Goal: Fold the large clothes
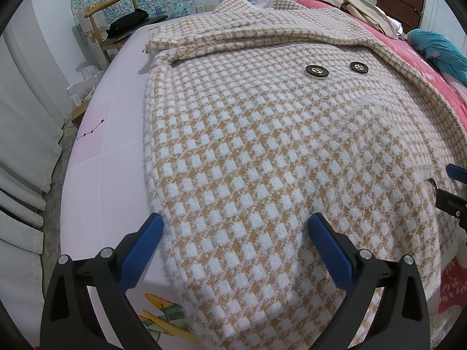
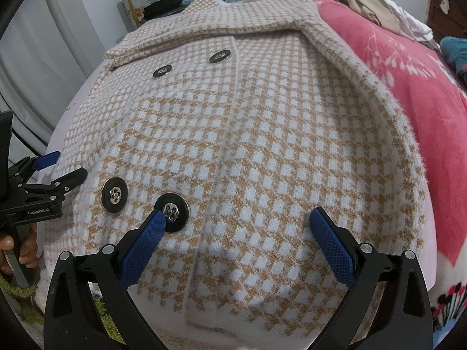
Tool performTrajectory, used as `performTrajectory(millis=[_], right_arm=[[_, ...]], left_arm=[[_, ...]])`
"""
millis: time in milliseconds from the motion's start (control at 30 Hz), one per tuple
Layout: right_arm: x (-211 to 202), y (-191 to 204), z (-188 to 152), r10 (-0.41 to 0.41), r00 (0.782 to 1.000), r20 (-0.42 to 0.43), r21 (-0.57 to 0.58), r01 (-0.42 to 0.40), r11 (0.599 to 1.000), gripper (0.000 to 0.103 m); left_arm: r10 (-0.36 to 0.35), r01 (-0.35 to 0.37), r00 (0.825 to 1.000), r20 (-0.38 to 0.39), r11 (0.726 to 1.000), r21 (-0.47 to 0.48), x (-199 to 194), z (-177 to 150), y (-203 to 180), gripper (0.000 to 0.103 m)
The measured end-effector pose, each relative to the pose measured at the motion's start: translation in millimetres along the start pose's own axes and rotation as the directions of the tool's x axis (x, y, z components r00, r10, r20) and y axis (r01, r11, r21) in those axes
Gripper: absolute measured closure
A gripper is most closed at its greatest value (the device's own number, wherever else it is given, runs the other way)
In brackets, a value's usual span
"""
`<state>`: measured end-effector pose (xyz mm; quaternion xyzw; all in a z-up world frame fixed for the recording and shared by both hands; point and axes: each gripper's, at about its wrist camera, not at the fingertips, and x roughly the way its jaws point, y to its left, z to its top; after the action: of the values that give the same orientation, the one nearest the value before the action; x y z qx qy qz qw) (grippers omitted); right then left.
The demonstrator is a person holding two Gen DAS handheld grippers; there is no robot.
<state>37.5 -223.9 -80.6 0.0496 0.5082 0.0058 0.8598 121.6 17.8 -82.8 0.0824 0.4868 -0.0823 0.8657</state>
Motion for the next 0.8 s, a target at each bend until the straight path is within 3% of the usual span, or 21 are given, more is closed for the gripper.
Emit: performTrajectory(millis=[200,333,533,800], right_arm=[[0.0,1.0,0.1,0.0,1.0,0.0,0.002,0.0,1.0,0.008],[-0.4,1.5,-0.8,0.0,1.0,-0.003,0.003,0.0,1.0,0.008],[-2.2,1.1,-2.4,0.0,1.0,-0.004,0.002,0.0,1.0,0.008],[-2.1,1.6,-1.0,0.001,1.0,-0.012,0.0,-0.001,1.0,0.008]], left_arm=[[-0.007,0.007,1.0,0.005,1.0,0.002,-3.1,0.5,2.3,0.005],[-0.012,0.013,0.999,0.052,1.0,-0.015,-16.8,-5.0,16.8,0.005],[-0.061,0.068,0.992,0.114,0.996,-0.055,-46.7,-35.9,46.3,0.006],[-0.191,0.202,0.977,0.099,0.972,-0.117,-69.7,-80.0,60.0,0.029]])
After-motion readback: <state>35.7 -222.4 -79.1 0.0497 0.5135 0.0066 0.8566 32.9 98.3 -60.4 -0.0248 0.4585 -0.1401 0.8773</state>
